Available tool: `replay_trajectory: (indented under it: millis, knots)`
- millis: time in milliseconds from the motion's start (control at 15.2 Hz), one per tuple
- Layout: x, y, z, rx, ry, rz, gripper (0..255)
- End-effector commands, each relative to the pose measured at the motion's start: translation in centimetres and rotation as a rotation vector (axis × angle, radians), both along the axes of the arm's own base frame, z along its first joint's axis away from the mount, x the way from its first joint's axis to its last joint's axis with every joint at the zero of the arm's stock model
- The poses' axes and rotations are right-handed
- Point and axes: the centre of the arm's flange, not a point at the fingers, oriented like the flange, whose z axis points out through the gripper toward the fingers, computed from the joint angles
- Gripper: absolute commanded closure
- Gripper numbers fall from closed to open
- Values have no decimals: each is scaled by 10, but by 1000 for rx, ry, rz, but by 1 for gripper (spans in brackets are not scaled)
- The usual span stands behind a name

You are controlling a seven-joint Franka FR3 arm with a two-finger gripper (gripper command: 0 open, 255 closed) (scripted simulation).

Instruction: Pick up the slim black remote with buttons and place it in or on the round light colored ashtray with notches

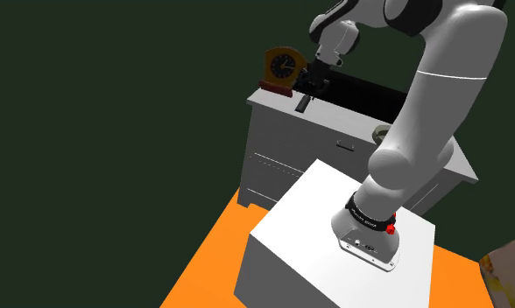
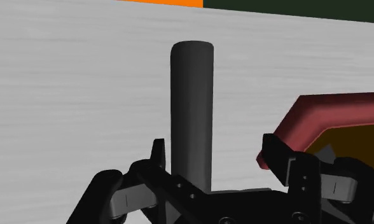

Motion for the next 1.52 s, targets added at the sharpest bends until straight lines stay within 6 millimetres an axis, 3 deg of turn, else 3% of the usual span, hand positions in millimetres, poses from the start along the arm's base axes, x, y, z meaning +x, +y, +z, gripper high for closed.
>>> replay_trajectory:
  millis: [0,132,594,1122,1188,1452]
  knots:
    - [12,-9,-2,-102,58,-74,0]
    - [20,-14,-3,-173,100,-123,0]
    - [21,-14,-43,-173,100,-123,0]
    - [21,-14,-43,-173,100,-123,0]
    - [21,-14,-43,-173,100,-123,255]
    - [22,-15,-43,-173,99,-123,255]
